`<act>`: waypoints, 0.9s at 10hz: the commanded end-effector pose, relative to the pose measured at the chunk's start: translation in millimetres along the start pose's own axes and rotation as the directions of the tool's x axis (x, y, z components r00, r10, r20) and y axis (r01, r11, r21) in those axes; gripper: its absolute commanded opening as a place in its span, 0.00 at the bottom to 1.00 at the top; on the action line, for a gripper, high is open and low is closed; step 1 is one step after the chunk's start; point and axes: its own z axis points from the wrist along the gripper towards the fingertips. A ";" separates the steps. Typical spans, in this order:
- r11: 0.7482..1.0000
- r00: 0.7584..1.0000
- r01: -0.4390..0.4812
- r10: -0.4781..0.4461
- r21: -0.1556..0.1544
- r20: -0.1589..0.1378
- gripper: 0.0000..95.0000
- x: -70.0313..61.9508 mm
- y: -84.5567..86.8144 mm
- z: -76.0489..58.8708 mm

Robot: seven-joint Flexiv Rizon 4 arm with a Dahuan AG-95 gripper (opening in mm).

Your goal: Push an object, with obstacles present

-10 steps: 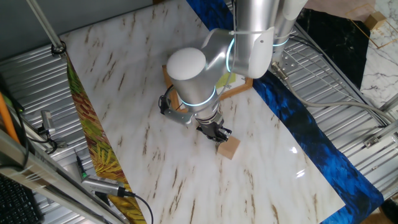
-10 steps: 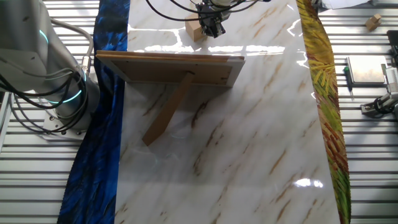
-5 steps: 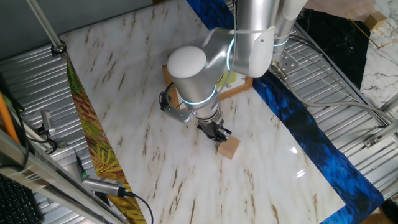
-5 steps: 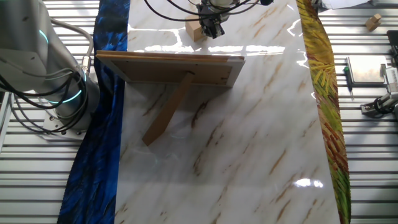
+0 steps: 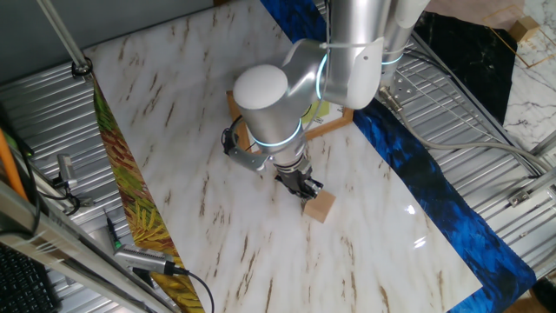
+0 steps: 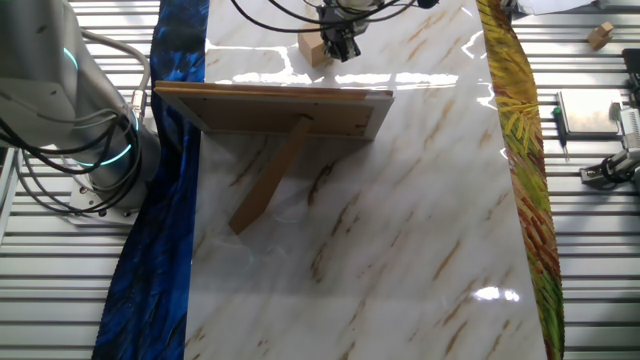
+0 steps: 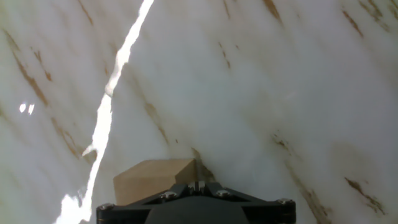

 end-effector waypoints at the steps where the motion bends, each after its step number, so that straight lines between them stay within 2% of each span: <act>1: 1.000 1.000 0.022 -0.022 -0.001 -0.004 0.00 -14.6 -27.1 -14.7; 3: 0.999 0.999 0.040 -0.040 0.001 -0.005 0.00 -35.9 -62.2 -27.7; 5: 0.998 0.998 0.060 -0.060 0.002 -0.005 0.00 -50.5 -85.7 -33.7; 6: 0.997 0.997 0.072 -0.071 0.012 -0.013 0.00 -61.9 -97.9 -38.9; 7: 0.997 0.997 0.071 -0.071 0.014 -0.015 0.00 -67.3 -100.8 -41.1; 9: 0.997 0.996 0.083 -0.083 0.007 -0.017 0.00 -68.3 -95.2 -41.9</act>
